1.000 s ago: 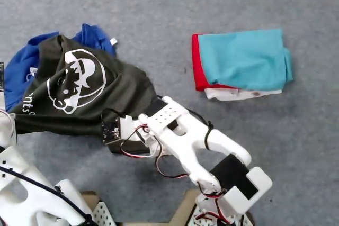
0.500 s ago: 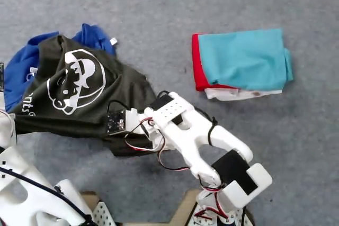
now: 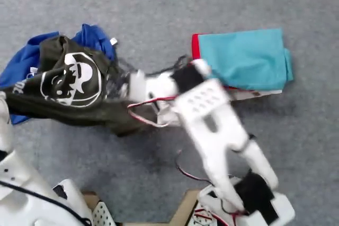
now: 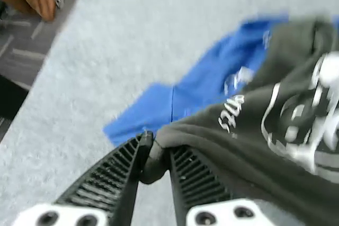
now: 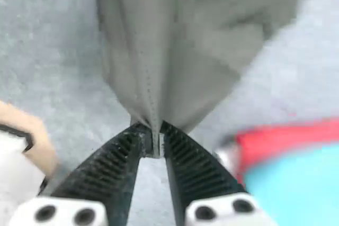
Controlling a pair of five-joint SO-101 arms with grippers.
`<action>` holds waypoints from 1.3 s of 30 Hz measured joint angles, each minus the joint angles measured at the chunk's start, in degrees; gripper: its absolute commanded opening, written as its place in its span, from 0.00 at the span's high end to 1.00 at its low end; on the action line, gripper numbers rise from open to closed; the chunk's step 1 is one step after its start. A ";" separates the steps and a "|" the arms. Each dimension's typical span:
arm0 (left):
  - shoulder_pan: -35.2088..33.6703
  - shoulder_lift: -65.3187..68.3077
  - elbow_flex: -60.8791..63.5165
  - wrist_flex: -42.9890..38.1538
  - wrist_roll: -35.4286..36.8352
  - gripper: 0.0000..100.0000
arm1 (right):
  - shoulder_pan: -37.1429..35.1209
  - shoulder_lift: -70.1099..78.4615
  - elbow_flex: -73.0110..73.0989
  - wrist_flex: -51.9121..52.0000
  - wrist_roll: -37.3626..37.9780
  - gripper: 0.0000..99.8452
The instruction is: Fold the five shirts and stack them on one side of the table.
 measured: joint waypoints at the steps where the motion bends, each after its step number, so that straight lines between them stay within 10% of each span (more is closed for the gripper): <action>1: 0.35 0.00 -2.46 0.00 2.11 0.97 | 0.88 -1.41 -4.31 1.67 -0.97 0.99; 10: 4.92 -0.09 -29.19 7.65 16.44 0.97 | 9.58 -11.87 -37.54 3.60 -15.30 0.99; 24: 5.45 -1.58 -68.92 27.96 17.32 0.97 | 25.41 -15.91 -73.49 -7.91 -32.44 0.99; 33: 5.98 -0.79 -41.49 24.62 17.32 0.97 | 22.42 -15.65 -46.51 -18.73 -33.23 0.99; 39: 9.85 8.26 0.26 -10.02 17.14 0.97 | 18.46 -9.49 -15.03 -36.84 -33.23 0.99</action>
